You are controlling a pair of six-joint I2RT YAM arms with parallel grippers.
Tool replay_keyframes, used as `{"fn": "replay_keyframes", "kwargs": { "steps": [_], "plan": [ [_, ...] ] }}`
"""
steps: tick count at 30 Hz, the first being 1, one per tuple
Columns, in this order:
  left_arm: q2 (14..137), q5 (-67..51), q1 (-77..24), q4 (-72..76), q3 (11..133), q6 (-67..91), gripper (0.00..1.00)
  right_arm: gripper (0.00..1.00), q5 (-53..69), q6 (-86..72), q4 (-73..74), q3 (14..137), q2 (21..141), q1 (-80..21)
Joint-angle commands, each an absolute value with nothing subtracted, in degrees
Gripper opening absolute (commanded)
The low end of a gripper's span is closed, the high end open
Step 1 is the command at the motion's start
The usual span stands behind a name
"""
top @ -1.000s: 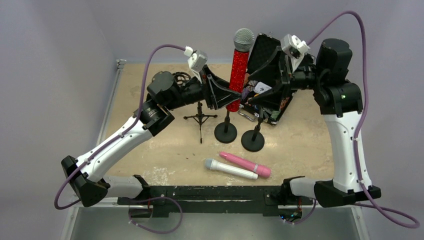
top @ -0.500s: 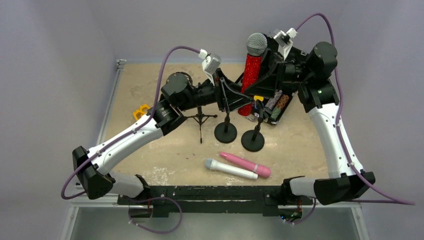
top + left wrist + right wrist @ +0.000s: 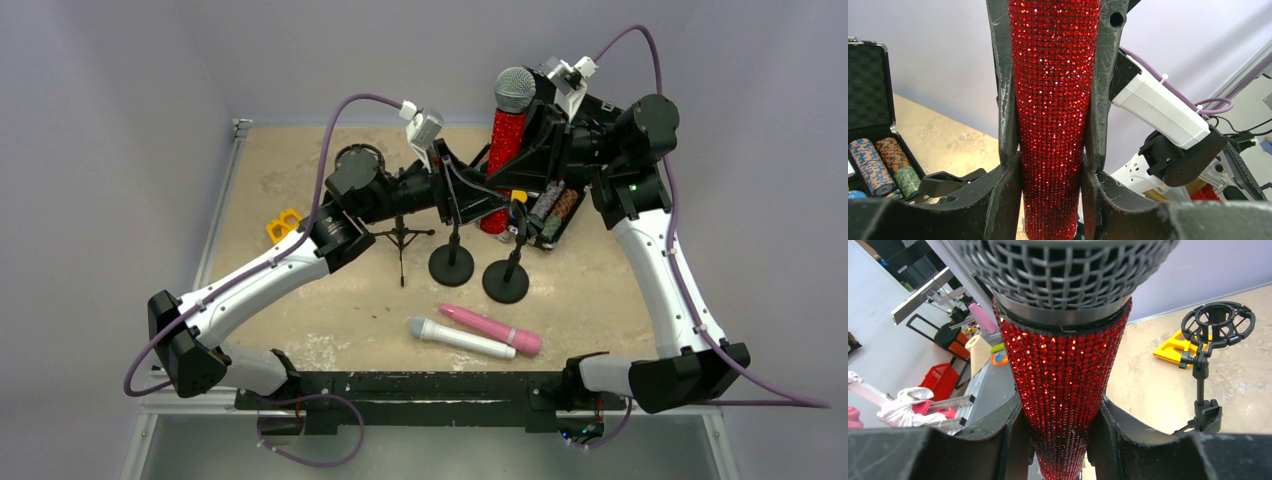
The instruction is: Attach the microphones to the stand
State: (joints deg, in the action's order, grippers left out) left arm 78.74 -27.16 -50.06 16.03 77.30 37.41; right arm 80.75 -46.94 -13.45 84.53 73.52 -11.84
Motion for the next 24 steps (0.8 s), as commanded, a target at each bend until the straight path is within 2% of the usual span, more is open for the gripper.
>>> {"fn": "replay_keyframes", "kwargs": {
  "steps": [1, 2, 3, 4, 6, 7, 8, 15, 24],
  "plan": [
    [75.1, -24.6, -50.4, 21.1, 75.0, 38.8, 0.26, 0.00, 84.7, -48.5, -18.6, 84.7, 72.8, -12.4],
    [73.5, -24.3, -50.4, 20.7, 73.9, 38.4, 0.36, 0.00, 85.4, -47.8, -18.3, 84.9, 72.7, -12.5],
    [72.0, -24.4, -50.3, 20.9, 72.6, 37.5, 0.40, 0.00, 86.1, -47.3, -17.7, 85.0, 72.7, -12.4],
    [70.3, -24.7, -50.2, 21.5, 70.7, 36.9, 0.57, 0.00, 86.7, -45.6, -16.6, 85.2, 72.7, -12.3],
    [66.5, -25.6, -49.7, 22.8, 66.3, 35.8, 0.83, 0.00, 87.5, -41.3, -12.2, 85.7, 72.6, -12.4],
    [64.6, -26.2, -49.3, 22.9, 64.7, 35.3, 0.94, 0.00, 87.6, -38.4, -9.3, 86.0, 72.6, -12.4],
    [62.8, -26.9, -48.7, 22.3, 63.7, 35.0, 0.99, 0.00, 87.6, -35.2, -5.9, 86.2, 72.5, -12.3],
    [58.2, -27.9, -44.7, 10.3, 68.0, 32.0, 0.99, 0.00, 87.8, -20.6, 8.6, 86.4, 71.4, -12.4],
    [72.5, -30.0, -45.2, 10.5, 82.8, 33.8, 0.98, 0.00, 88.2, -18.5, 10.1, 85.0, 70.3, -13.2]
  ]
}}
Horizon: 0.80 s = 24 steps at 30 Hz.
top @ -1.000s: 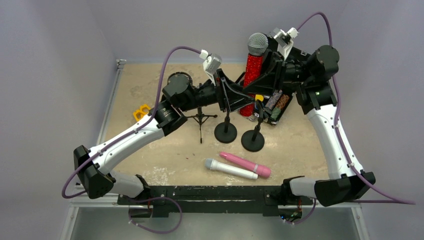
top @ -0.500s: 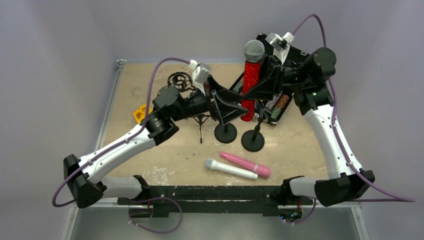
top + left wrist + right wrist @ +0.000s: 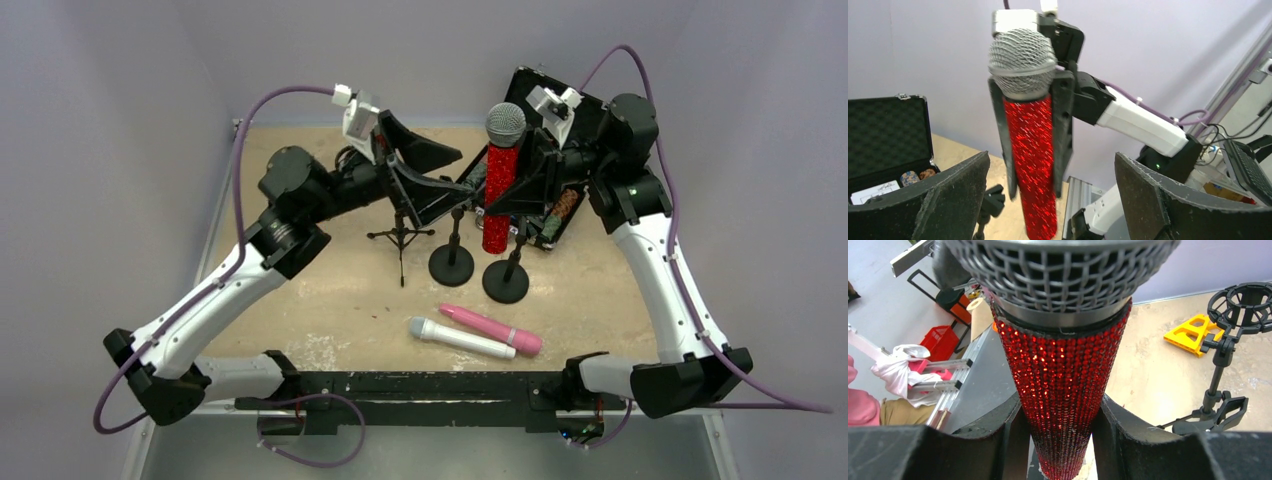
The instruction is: Attach the microphones to the stand
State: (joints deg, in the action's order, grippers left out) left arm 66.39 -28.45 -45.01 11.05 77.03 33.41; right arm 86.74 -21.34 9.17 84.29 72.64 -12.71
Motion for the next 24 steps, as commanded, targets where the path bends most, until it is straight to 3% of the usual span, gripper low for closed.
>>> {"fn": "replay_keyframes", "kwargs": {
  "steps": [1, 6, 24],
  "plan": [
    [74.2, -30.0, -45.4, 10.2, 84.4, 34.1, 0.97, 0.00, 88.2, -18.5, 10.2, 84.9, 70.2, -13.2],
    [79.9, -30.3, -46.5, 9.5, 89.5, 34.7, 0.95, 0.00, 88.2, -18.2, 10.3, 84.2, 69.8, -13.2],
    [85.6, -33.8, -47.5, 14.2, 94.0, 35.0, 0.63, 0.00, 87.9, -18.2, 10.2, 83.2, 70.1, -13.7]
  ]
}}
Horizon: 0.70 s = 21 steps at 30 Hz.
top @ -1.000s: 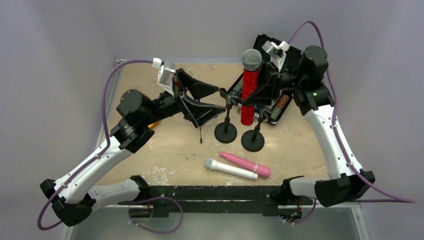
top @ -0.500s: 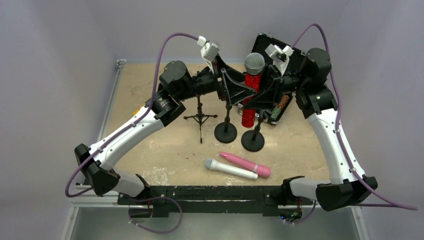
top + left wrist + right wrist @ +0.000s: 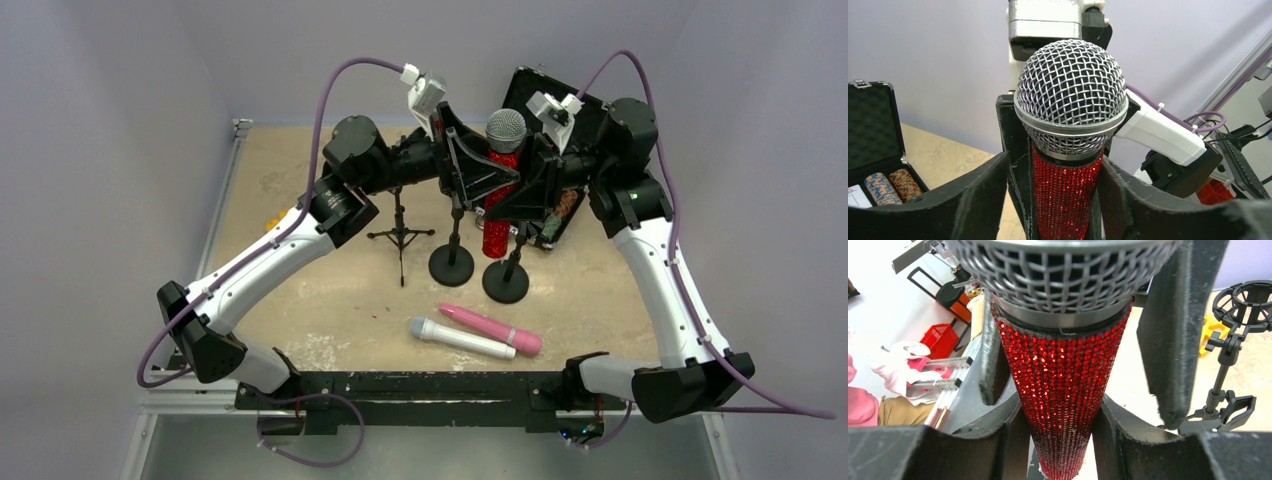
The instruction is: Attach the microphones to the stand
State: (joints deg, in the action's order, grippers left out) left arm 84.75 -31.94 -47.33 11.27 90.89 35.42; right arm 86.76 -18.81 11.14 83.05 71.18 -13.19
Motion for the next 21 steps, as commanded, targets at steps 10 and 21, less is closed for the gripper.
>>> {"fn": "replay_keyframes", "kwargs": {
  "steps": [10, 21],
  "plan": [
    [85.0, -35.5, -47.5, 14.8, 94.2, 35.6, 0.00, 0.10, 87.9, -18.2, 10.3, 82.3, 69.9, -13.9],
    [70.6, -35.0, -37.9, 5.9, 88.0, 33.8, 0.00, 0.90, 81.7, -0.6, 29.1, 83.2, 66.3, -11.6]
  ]
}}
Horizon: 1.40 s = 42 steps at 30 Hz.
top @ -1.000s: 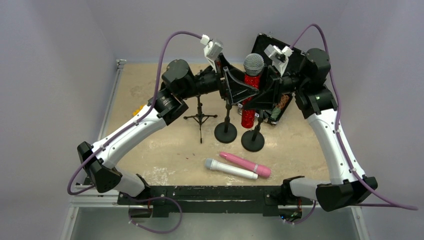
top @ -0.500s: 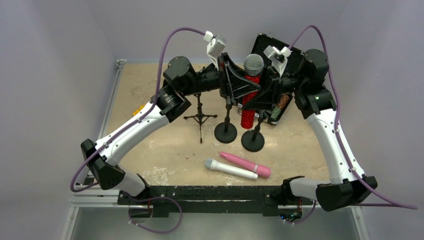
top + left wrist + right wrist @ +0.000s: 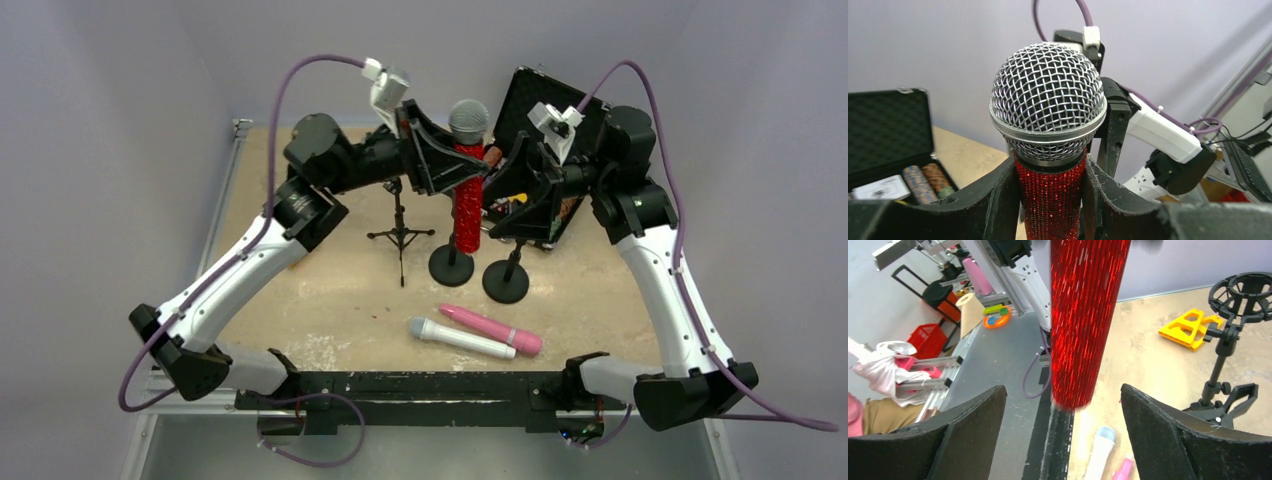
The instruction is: Attach the microphones to the stand
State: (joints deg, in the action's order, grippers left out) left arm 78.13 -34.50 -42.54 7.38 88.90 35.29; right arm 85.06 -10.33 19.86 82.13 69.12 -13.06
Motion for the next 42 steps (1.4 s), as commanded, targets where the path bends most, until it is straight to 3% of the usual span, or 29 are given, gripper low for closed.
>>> {"fn": "replay_keyframes", "kwargs": {
  "steps": [1, 7, 10, 22, 42],
  "plan": [
    [68.9, -34.8, -36.6, 3.2, 87.4, 32.5, 0.00, 0.91, 80.9, 2.3, 30.7, 83.2, 65.9, -11.1],
    [63.9, -21.6, -31.2, -17.9, 92.1, 14.4, 0.00, 0.93, 80.1, 8.0, 31.8, 78.0, 61.5, -1.9],
    [66.1, -17.3, -27.1, -21.1, 95.9, 10.4, 0.00, 0.93, 80.4, 7.2, 27.7, 73.0, 58.4, 3.7],
    [77.3, -15.1, -16.8, -7.1, 98.6, 11.6, 0.00, 0.94, 82.0, 4.3, 16.4, 60.3, 53.2, 10.2],
    [77.7, -17.0, -12.5, 2.8, 89.8, 14.9, 0.00, 0.93, 83.8, 3.2, 14.7, 59.5, 53.2, 11.4]
  ]
}}
